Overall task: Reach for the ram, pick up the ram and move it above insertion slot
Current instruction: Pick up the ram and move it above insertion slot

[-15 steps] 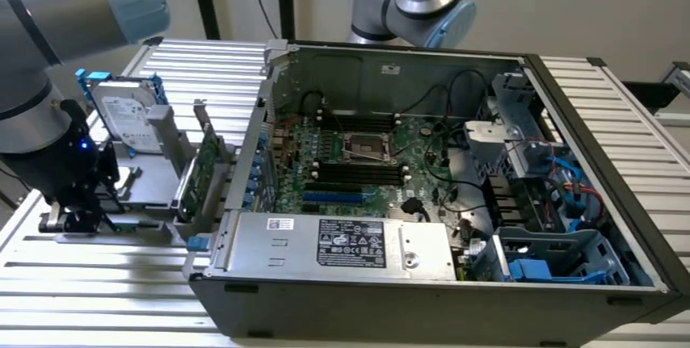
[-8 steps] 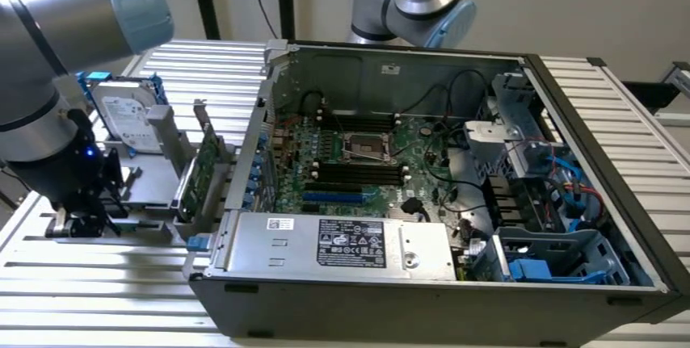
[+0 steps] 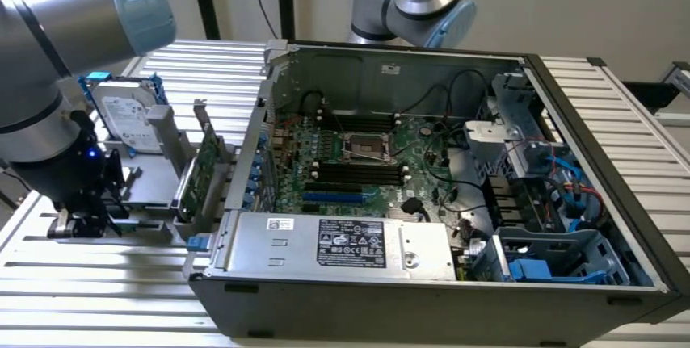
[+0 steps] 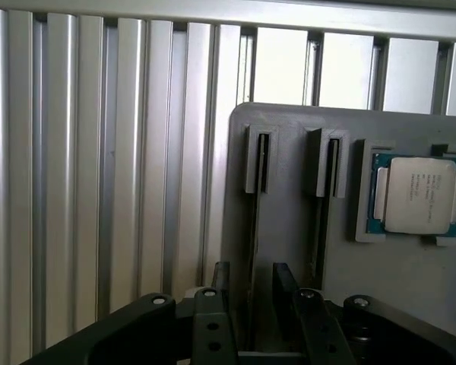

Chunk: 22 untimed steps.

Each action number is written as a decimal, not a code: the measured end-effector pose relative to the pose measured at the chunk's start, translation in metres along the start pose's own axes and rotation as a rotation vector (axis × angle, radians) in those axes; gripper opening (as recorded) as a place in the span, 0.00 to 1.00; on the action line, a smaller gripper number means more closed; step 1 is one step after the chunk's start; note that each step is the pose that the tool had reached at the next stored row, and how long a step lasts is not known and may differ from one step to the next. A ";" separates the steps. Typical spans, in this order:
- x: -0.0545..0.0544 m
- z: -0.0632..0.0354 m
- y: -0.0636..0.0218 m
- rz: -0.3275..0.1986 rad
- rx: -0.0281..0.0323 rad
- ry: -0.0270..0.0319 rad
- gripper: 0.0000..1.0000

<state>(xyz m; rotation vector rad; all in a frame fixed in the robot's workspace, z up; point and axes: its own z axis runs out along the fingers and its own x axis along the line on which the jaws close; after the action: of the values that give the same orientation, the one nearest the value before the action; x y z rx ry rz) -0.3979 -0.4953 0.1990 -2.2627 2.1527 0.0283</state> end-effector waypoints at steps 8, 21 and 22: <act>-0.001 0.0012 -0.0007 0.000 -0.0034 -0.0001 0.15; -0.001 -0.0204 -0.0016 0.000 -0.0071 -0.0003 0.13; -0.001 -0.0250 -0.0016 0.000 -0.0071 -0.0003 0.13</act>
<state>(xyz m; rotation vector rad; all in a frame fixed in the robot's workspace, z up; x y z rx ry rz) -0.3964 -0.4945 0.2240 -2.2659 2.1565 0.0364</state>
